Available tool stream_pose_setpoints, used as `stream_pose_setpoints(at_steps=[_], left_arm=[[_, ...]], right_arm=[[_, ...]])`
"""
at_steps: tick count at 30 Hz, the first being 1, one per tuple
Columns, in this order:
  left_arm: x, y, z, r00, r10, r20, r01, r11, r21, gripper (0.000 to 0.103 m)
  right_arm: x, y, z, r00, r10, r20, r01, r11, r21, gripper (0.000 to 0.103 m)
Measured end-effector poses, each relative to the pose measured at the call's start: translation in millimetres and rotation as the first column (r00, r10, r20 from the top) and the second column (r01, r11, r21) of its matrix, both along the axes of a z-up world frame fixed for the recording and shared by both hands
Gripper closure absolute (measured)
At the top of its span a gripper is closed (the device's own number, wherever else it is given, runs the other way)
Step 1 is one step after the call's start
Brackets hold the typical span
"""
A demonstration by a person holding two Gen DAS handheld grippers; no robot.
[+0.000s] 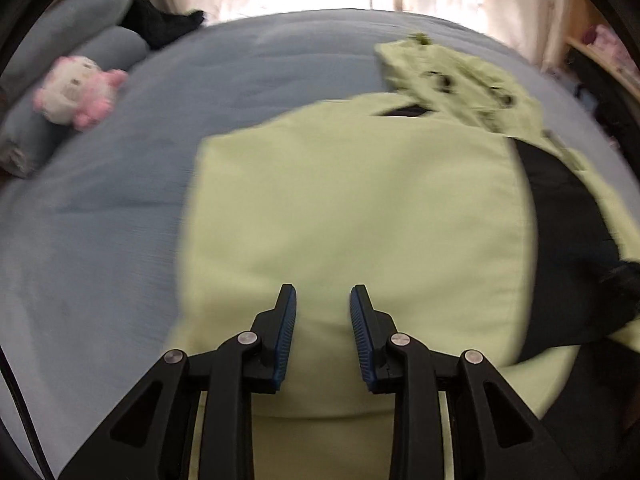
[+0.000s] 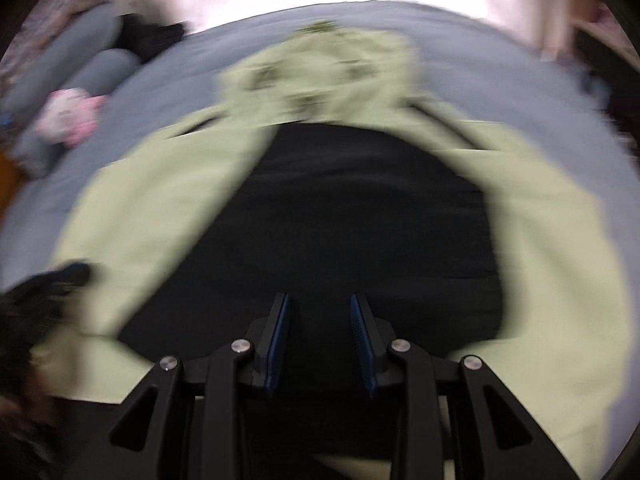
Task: Fold large clothes
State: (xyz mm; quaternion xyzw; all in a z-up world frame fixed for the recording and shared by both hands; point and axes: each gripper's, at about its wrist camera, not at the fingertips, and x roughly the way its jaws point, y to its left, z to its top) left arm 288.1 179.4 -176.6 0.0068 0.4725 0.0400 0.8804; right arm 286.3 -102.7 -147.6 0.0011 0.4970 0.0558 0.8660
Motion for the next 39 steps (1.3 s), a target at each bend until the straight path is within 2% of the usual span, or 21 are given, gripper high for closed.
stream_pose_setpoints(at_steps=[1, 2, 3, 4, 5, 6, 8, 11, 14, 25, 32, 39], left_arm=[[1.4, 10.8, 0.1, 1.0, 0.015, 0.004, -0.015, 1.0, 0.022, 0.075], [1.6, 25.1, -1.6, 0.999, 0.037, 0.009, -0.037, 0.999, 0.033, 0.075], [1.2, 34.7, -2.6, 0.998, 0.06, 0.008, -0.06, 0.997, 0.039, 0.073], [0.7, 43.1, -2.9, 0.996, 0.087, 0.005, -0.088, 0.995, 0.045, 0.07], [0.8, 53.3, -4.2, 0.993, 0.116, -0.002, -0.116, 0.993, 0.035, 0.06], [0.2, 64.5, -4.8, 0.99, 0.142, -0.009, -0.142, 0.99, -0.01, 0.056], [-2.3, 74.8, -4.9, 0.987, 0.16, -0.015, -0.161, 0.985, -0.057, 0.056], [-4.8, 73.6, -4.8, 0.987, 0.16, -0.008, -0.16, 0.987, -0.029, 0.056], [-3.1, 67.0, -3.9, 0.988, 0.152, 0.003, -0.152, 0.988, 0.021, 0.056], [-10.4, 62.2, 9.3, 0.986, 0.164, -0.013, -0.164, 0.986, 0.019, 0.056], [-46.1, 59.1, 36.7, 0.989, 0.148, 0.001, -0.148, 0.989, 0.016, 0.056], [-98.8, 51.4, 68.4, 0.992, 0.122, 0.021, -0.121, 0.993, -0.015, 0.053]], right_arm=[[1.9, -23.4, -1.7, 0.998, -0.056, 0.004, 0.056, 0.998, -0.008, 0.075], [3.7, -38.0, -2.8, 0.997, -0.075, 0.002, 0.075, 0.997, 0.029, 0.093], [4.1, -52.3, -3.8, 0.996, -0.092, -0.011, 0.093, 0.993, 0.07, 0.102], [3.7, -63.8, -3.6, 0.993, -0.114, -0.028, 0.116, 0.989, 0.096, 0.103], [2.8, -67.0, -2.3, 0.993, -0.117, -0.03, 0.119, 0.987, 0.107, 0.103], [1.5, -67.4, -0.9, 0.993, -0.119, -0.028, 0.121, 0.987, 0.109, 0.103], [2.1, -59.0, -0.6, 0.993, -0.117, -0.015, 0.117, 0.991, 0.059, 0.103], [2.9, -43.6, -5.2, 0.994, -0.111, -0.004, 0.111, 0.994, 0.006, 0.098], [6.3, -40.8, -3.1, 0.994, -0.112, -0.007, 0.112, 0.994, 0.004, 0.09], [-17.1, -28.4, 7.0, 0.994, -0.098, -0.046, 0.101, 0.993, 0.06, 0.09], [-50.8, -24.1, 20.4, 0.993, -0.103, -0.059, 0.108, 0.989, 0.099, 0.09], [-103.9, -24.2, 45.4, 0.993, -0.114, -0.019, 0.116, 0.985, 0.128, 0.09]])
